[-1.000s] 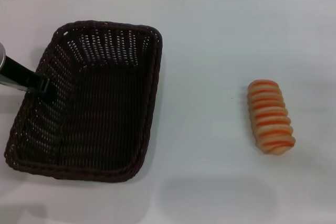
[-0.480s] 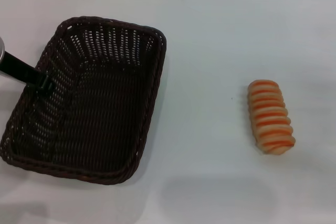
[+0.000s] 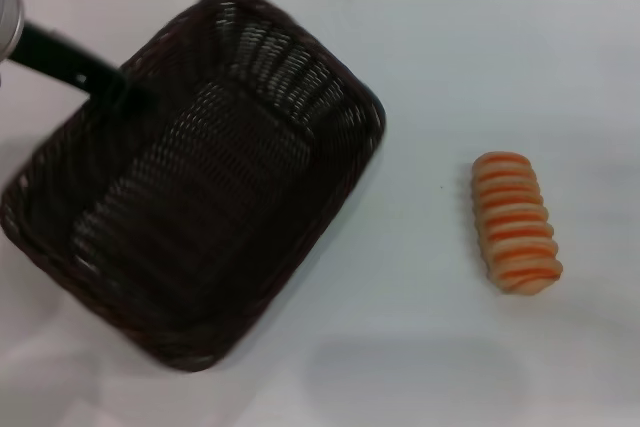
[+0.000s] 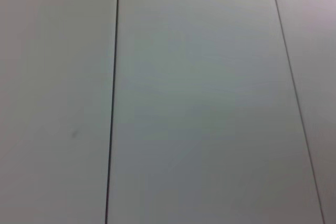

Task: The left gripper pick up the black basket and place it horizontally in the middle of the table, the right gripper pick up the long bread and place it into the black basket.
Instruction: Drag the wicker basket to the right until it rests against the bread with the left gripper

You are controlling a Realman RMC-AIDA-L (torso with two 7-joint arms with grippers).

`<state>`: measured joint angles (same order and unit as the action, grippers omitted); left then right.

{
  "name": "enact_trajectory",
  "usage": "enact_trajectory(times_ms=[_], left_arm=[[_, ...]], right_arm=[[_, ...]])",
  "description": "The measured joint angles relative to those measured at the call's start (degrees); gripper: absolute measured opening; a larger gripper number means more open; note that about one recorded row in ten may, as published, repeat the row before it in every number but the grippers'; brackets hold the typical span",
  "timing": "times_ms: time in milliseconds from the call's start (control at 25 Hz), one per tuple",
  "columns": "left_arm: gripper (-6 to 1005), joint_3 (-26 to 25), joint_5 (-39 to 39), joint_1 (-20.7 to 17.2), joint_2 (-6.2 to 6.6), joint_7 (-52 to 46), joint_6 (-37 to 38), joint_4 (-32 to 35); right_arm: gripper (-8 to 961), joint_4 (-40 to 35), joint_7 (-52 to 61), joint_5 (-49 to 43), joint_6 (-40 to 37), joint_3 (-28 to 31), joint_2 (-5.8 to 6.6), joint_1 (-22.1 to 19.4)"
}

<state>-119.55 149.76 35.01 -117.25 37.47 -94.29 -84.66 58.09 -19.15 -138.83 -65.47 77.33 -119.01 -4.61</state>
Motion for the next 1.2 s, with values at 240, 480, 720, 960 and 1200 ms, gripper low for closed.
enact_trajectory(times_ms=[240, 480, 720, 960, 1200], left_arm=[[187, -2.16, -5.02, 5.13, 1.5, 7.25, -5.2, -1.13], [187, -2.28, -10.14, 8.67, 2.17, 14.29, -12.1, -1.43], [203, -1.56, -13.32, 12.27, 1.43, 20.58, -17.92, -0.02], [219, 0.09, -13.59, 14.33, -0.21, 23.79, -17.88, 4.77], [236, 3.72, -13.38, 13.66, -0.56, 24.41, -14.41, 6.97]], right_arm=[[652, 0.08, 0.13, 0.04, 0.0, 0.56, -0.06, -0.46], [652, 0.09, 0.31, 0.06, 0.0, 0.63, -0.1, -0.69], [652, 0.09, 0.35, 0.06, 0.0, 0.71, -0.19, -1.08], [652, 0.01, 0.37, 0.14, -0.02, 0.72, -0.18, -1.38], [652, 0.03, 0.4, 0.15, -0.06, 0.71, -0.17, -1.75]])
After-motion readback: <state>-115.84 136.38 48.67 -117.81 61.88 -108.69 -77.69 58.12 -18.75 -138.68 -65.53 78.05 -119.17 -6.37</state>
